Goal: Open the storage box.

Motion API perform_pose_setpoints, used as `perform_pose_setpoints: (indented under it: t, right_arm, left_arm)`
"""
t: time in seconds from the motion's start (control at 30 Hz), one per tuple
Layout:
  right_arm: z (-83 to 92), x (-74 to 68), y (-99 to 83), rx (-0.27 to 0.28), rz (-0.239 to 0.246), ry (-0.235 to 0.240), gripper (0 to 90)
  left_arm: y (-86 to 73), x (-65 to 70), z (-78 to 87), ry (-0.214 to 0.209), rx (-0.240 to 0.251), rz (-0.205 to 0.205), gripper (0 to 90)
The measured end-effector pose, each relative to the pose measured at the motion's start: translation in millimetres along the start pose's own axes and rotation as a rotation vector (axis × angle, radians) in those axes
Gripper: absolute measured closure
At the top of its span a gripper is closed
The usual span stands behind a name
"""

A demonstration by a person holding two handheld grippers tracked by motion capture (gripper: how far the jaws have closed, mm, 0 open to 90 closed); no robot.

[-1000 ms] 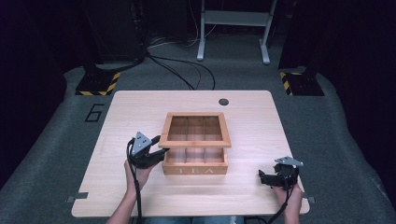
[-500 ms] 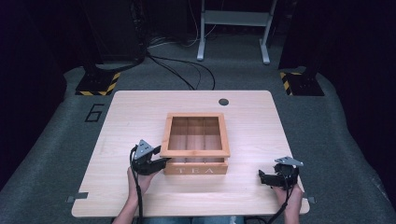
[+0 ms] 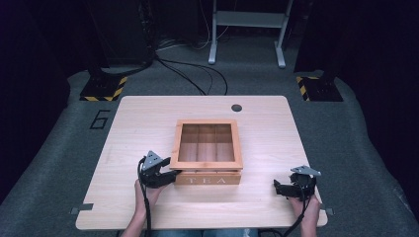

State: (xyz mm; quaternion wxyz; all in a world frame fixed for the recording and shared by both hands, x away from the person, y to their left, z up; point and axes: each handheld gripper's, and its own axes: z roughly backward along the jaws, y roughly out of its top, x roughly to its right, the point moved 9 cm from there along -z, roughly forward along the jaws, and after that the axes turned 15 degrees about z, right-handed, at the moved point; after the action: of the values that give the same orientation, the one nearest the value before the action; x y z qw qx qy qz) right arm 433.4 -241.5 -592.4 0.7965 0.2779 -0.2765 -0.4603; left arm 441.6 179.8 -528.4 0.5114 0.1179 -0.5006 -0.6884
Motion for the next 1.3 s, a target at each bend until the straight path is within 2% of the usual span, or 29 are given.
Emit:
perform_pose_setpoints:
  t: [0.17, 0.37, 0.5, 0.63, 0.67, 0.7, 0.8, 0.87, 0.93, 1.03, 1.27, 1.3]
  right_arm:
    - [0.0, 0.0, 0.0, 0.0, 0.0, 0.0, 0.0]
    - [0.0, 0.0, 0.1, 0.0, -0.002, -0.001, 0.0]
    - [-0.2, 0.1, 0.0, 0.0, -0.002, -0.002, 0.0]
    - [-0.1, 0.2, -0.2, -0.002, 0.001, -0.001, 0.0]
    - [-0.1, 0.2, -0.1, -0.002, 0.001, 0.0, 0.0]
    - [-0.1, 0.2, -0.2, -0.002, 0.001, -0.001, 0.0]
    - [-0.1, 0.3, -0.2, -0.002, 0.001, -0.001, 0.0]
    - [0.0, 0.4, -0.2, -0.002, 0.001, -0.001, 0.0]
    - [-0.1, 0.3, 0.0, -0.001, -0.001, -0.002, 0.1]
    - [0.0, 0.4, -0.1, -0.002, 0.001, -0.001, 0.0]
    - [-0.1, 0.5, 0.1, -0.002, -0.005, -0.004, 0.0]
    - [0.0, 0.6, -0.2, -0.003, 0.0, -0.003, 0.0]
  left_arm:
    - [0.4, -3.4, 4.0, -0.003, 0.0, 0.019, 33.9]
    - [-1.8, -6.2, 11.7, -0.002, -0.01, 0.017, 20.1]
    - [-3.9, -4.4, 12.7, -0.011, -0.014, 0.019, 14.6]
    - [-17.7, -3.9, 8.3, 0.003, -0.084, -0.036, 11.4]
    - [-20.5, -4.9, 7.6, 0.007, -0.08, -0.039, 10.1]
    - [-22.7, -5.8, 7.9, 0.007, -0.077, -0.024, 9.7]
    - [-26.9, -12.1, 12.4, 0.027, -0.069, 0.0, 8.4]
    - [-31.7, -16.5, 17.3, 0.05, -0.07, -0.002, 7.1]
    - [-39.6, -21.8, 22.1, 0.085, -0.091, -0.016, 5.9]
    - [-55.3, -31.8, 28.9, 0.128, -0.139, -0.017, 1.8]
    - [-81.5, -55.2, 41.8, 0.227, -0.222, -0.054, 1.0]
    - [-81.6, -56.0, 42.9, 0.232, -0.209, -0.044, 0.7]
